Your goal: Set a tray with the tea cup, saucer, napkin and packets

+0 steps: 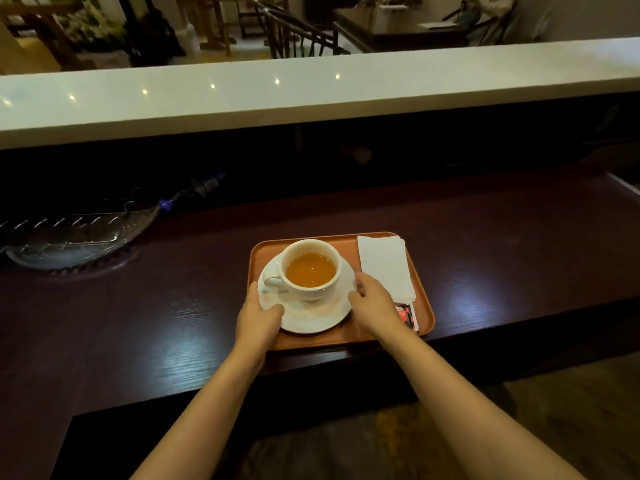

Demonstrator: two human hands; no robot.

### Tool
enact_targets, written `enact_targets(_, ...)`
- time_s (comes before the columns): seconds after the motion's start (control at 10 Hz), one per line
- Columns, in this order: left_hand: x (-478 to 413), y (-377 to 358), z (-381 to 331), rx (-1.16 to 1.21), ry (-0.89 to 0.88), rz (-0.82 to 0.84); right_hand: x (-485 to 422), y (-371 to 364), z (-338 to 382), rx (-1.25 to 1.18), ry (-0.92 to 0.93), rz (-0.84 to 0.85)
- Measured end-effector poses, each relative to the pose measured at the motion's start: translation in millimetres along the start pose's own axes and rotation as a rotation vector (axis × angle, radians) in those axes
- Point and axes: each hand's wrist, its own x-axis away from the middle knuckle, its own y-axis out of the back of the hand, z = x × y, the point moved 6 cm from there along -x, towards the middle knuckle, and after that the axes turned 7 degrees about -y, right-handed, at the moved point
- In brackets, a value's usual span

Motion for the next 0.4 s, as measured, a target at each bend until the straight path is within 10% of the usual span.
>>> enact_targets(0.4, 2, 21, -16, -0.108, -0.102, -0.135, -3, 12, 5, 0.067, 0.087, -0.057)
